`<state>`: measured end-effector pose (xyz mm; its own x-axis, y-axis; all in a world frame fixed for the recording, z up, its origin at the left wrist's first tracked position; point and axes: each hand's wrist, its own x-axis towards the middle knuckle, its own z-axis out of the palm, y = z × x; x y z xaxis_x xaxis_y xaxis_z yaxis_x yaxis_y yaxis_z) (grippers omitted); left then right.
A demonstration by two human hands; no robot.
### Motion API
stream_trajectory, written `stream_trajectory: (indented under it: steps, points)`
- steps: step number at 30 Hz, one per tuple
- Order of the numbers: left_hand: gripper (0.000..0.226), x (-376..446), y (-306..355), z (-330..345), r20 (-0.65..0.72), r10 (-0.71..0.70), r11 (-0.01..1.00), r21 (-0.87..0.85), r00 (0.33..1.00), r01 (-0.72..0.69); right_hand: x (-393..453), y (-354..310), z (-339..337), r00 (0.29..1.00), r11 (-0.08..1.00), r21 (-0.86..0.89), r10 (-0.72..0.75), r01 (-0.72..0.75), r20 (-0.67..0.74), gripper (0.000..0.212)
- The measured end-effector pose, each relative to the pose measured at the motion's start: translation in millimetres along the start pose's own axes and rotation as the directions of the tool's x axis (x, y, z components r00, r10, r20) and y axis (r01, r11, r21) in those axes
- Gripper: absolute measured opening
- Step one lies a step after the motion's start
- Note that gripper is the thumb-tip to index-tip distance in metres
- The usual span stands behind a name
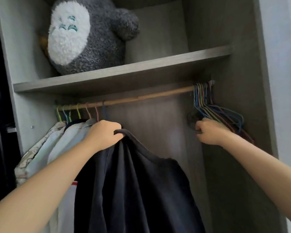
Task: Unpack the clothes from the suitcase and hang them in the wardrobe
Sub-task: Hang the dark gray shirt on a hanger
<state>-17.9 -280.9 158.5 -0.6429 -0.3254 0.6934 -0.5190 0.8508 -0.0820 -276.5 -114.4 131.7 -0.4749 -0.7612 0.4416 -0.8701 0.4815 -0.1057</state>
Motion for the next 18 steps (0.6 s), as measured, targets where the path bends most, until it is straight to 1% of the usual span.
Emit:
stream_trajectory:
  steps: [2, 4, 8, 10, 13, 15, 17, 18]
  points:
    - [0.042, 7, 3, 16, 0.023, 0.045, 0.999, 0.002, 0.999, -0.045, 10, 0, 9, 0.986, 0.985, -0.110, 0.122, -0.135, -0.118, 0.034]
    - [0.043, 13, 4, 33, 0.024, 0.056, 0.998, 0.031, 0.998, -0.057, 21, 0, 17, 0.969, 0.960, -0.173, 0.195, -0.220, -0.152, 0.034]
    - [0.040, 20, 5, 50, 0.040, 0.013, 0.996, 0.085, 0.999, -0.017, 40, 4, 27, 0.944, 0.933, -0.174, 0.291, -0.316, -0.156, 0.035]
    - [0.040, 22, 6, 51, 0.043, 0.005, 0.996, 0.089, 0.999, -0.009, 45, 8, 30, 0.929, 0.927, -0.133, 0.328, -0.352, -0.171, 0.036]
    - [0.039, 24, 4, 57, 0.055, -0.009, 0.994, 0.106, 0.998, 0.003, 50, 14, 37, 0.927, 0.932, -0.102, 0.325, -0.348, -0.189, 0.033]
    - [0.038, 28, 2, 62, 0.070, -0.024, 0.994, 0.111, 0.997, 0.016, 48, 14, 39, 0.930, 0.932, -0.159, 0.287, -0.326, -0.228, 0.031]
    - [0.038, 30, 0, 68, 0.075, -0.036, 0.994, 0.107, 0.996, 0.028, 47, 15, 41, 0.924, 0.911, -0.264, 0.234, -0.317, -0.302, 0.032]
    - [0.037, 33, -1, 72, 0.071, -0.032, 0.994, 0.104, 0.997, 0.025, 46, 18, 42, 0.916, 0.899, -0.290, 0.227, -0.328, -0.330, 0.033]
